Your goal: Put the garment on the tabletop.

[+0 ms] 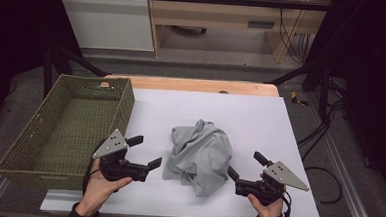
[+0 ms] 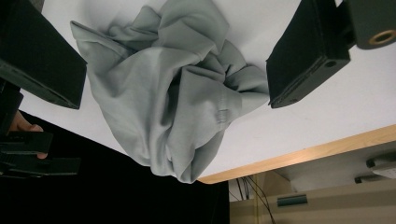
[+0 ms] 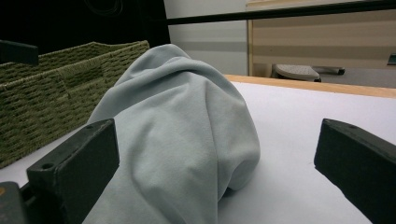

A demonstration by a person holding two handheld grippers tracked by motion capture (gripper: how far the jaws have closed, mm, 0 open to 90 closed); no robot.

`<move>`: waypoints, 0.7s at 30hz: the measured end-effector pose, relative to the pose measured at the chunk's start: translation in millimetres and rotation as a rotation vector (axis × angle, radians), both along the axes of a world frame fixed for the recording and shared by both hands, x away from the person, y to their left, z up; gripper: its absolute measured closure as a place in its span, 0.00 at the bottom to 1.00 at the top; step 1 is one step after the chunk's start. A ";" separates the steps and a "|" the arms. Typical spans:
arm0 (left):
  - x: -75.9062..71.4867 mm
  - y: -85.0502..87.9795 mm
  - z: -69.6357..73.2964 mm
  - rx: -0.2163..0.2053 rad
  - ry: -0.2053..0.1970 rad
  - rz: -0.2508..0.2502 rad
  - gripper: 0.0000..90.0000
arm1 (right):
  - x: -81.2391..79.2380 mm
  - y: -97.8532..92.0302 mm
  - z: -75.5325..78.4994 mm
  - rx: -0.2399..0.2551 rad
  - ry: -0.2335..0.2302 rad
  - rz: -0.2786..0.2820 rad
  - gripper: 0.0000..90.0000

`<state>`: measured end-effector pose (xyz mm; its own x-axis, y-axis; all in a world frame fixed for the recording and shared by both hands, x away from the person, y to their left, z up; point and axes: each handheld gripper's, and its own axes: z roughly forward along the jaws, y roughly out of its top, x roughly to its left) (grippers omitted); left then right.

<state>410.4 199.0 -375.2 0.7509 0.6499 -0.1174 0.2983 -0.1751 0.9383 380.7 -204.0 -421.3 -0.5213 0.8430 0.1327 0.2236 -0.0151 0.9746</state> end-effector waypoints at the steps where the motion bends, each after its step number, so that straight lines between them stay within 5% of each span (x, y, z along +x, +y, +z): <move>1: -0.9 2.5 -1.7 -0.004 -0.001 0.005 0.05 | -0.2 -0.1 0.1 -0.001 0.000 0.000 0.00; 12: -17.3 29.9 -8.0 -0.019 0.001 0.057 0.04 | -1.3 -2.7 -0.8 0.001 0.003 -0.002 0.00; 21: -16.5 40.0 -15.1 -0.019 0.017 0.081 0.04 | -2.3 -4.0 -1.1 -0.003 0.013 0.001 0.00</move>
